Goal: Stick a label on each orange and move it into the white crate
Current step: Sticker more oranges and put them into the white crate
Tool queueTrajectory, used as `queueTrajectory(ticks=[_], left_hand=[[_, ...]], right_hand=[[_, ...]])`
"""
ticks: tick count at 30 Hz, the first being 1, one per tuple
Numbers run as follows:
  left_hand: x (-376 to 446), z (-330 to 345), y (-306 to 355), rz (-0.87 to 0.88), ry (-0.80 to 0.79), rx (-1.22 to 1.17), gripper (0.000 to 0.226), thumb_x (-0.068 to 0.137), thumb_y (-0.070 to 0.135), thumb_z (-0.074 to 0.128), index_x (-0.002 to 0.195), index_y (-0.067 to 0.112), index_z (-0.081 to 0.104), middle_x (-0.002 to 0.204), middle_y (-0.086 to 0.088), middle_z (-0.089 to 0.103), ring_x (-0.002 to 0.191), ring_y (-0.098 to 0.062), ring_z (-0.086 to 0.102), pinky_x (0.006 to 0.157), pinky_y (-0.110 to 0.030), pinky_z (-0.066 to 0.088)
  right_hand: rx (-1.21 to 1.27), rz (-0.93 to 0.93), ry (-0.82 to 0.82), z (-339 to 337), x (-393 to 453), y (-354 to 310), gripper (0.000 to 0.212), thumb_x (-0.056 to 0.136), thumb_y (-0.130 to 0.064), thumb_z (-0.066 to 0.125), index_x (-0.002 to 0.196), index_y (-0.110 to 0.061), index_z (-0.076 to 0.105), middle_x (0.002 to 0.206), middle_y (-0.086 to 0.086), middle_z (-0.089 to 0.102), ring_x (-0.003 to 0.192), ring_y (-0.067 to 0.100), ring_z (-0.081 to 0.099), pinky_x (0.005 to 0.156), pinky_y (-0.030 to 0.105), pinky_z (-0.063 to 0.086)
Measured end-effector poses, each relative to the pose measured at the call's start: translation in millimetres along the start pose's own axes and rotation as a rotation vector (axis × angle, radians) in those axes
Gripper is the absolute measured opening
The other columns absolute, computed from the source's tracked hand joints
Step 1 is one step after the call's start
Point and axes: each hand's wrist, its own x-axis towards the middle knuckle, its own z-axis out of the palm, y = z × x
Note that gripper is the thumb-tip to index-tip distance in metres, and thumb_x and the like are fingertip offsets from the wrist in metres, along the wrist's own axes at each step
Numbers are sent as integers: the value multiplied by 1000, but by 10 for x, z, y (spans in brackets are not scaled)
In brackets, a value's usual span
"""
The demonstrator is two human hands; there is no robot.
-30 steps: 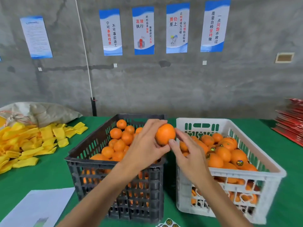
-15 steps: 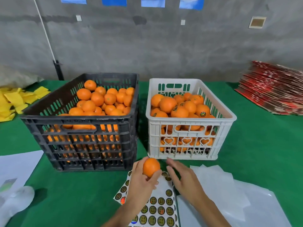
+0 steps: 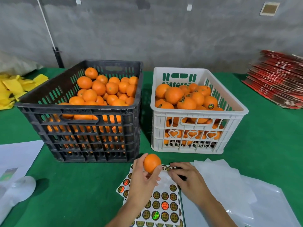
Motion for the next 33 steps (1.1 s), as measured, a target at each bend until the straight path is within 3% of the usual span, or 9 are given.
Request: queueTrajectory(ticks=[6, 9, 13, 17, 20, 23, 25, 28, 33], left_hand=[[57, -10, -45, -45, -24, -19, 68, 78, 60, 80, 134, 58, 42, 131, 16, 48, 77, -19, 77, 62, -30, 61], [121, 19, -117, -73, -5, 4, 69, 79, 44, 88, 130, 59, 44, 124, 32, 41, 81, -23, 77, 60, -31, 62], [200, 35, -223, -34, 5, 84, 71, 79, 30, 88, 129, 55, 46, 123, 35, 39, 93, -24, 75, 65, -32, 64], [166, 41, -165, -14, 12, 82, 68, 79, 30, 84, 135, 46, 50, 129, 29, 41, 109, -19, 71, 86, -39, 64], [171, 26, -108, 13, 38, 62, 63, 84, 24, 87, 132, 43, 50, 135, 17, 43, 116, -9, 64, 99, -27, 56], [184, -10, 111, 100, 48, 108, 63, 86, 24, 86, 128, 51, 47, 135, 26, 39, 116, 14, 53, 91, -3, 44], [248, -24, 367, 175, 57, 112, 66, 85, 21, 86, 129, 54, 48, 132, 37, 39, 117, 16, 52, 92, -4, 45], [416, -40, 902, 339, 88, 114, 67, 85, 25, 87, 140, 43, 54, 136, 36, 39, 119, 2, 60, 96, -17, 53], [869, 32, 1839, 661, 94, 207, 64, 95, 14, 77, 148, 37, 50, 144, 30, 34, 122, 11, 52, 89, -5, 50]], right_hand=[[540, 365, 261, -48, 166, -197, 16, 91, -17, 78, 81, -30, 81, 92, -14, 76, 90, 5, 69, 83, 22, 52], [542, 286, 403, -54, 283, -414, 15, 86, -20, 82, 78, -31, 77, 87, -11, 72, 83, 6, 67, 76, 16, 51], [451, 242, 313, 119, 346, -749, 16, 84, -25, 83, 75, -36, 75, 92, -18, 66, 91, 3, 62, 82, 19, 48], [511, 303, 255, 179, 255, -823, 16, 78, -29, 89, 76, -41, 79, 95, -14, 69, 96, 5, 63, 87, 23, 49], [273, 182, 150, 131, 150, -849, 32, 77, -51, 85, 106, -47, 72, 119, -29, 58, 115, -2, 53, 94, 14, 40], [-6, 57, 139, 31, 104, -977, 56, 84, -67, 68, 135, -47, 56, 134, -36, 39, 126, -8, 39, 99, 7, 27], [-79, -26, 268, -129, 151, -1091, 57, 85, -59, 74, 137, -38, 62, 137, -31, 50, 128, -1, 48, 105, 13, 35], [-196, -182, 572, -439, 356, -1281, 57, 77, -44, 87, 127, -18, 73, 126, -8, 72, 117, 14, 67, 96, 33, 57], [-239, -191, 744, -1168, 921, -1691, 60, 83, -56, 76, 129, -18, 67, 108, -3, 74, 97, 15, 69, 76, 30, 59]])
